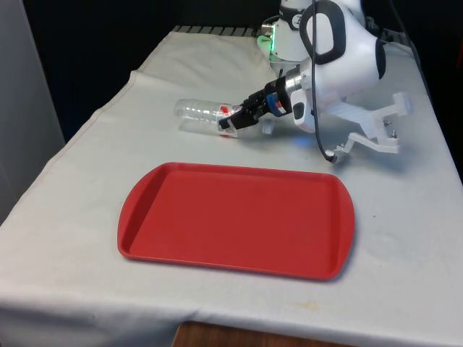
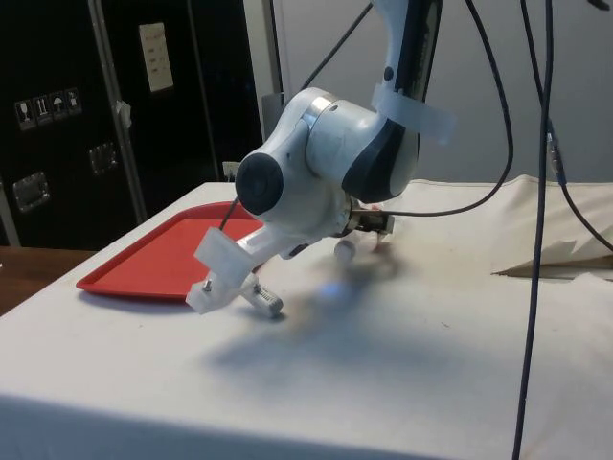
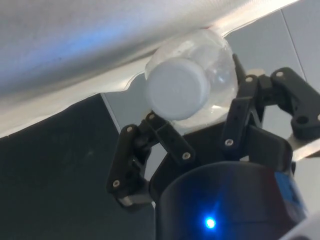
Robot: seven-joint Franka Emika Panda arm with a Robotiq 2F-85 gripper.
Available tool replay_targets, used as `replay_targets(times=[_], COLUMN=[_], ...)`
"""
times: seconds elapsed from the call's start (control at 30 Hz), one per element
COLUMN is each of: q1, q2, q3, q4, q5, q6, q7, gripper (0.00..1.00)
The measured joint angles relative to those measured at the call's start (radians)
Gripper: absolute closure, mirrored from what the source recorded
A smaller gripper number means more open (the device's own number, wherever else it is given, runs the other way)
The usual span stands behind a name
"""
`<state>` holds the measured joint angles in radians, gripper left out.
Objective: Place the bottle upright on the tray.
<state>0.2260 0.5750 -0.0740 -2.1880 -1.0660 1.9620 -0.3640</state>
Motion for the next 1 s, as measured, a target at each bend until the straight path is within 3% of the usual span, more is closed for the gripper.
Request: replay_targets(times=[0.17,0.4,1.0], q1=[0.000,0.000,-0.001], q2=[-0.001,-0.003,-0.003], q3=[0.004,0.007,0.007], q4=[0.002,0.005,0.012], q5=[0.000,0.000,0.000], q6=[-0.013,-0.026,-0.037], q7=[0.001,0.001,0.000], gripper=[0.58,0.66,0.67])
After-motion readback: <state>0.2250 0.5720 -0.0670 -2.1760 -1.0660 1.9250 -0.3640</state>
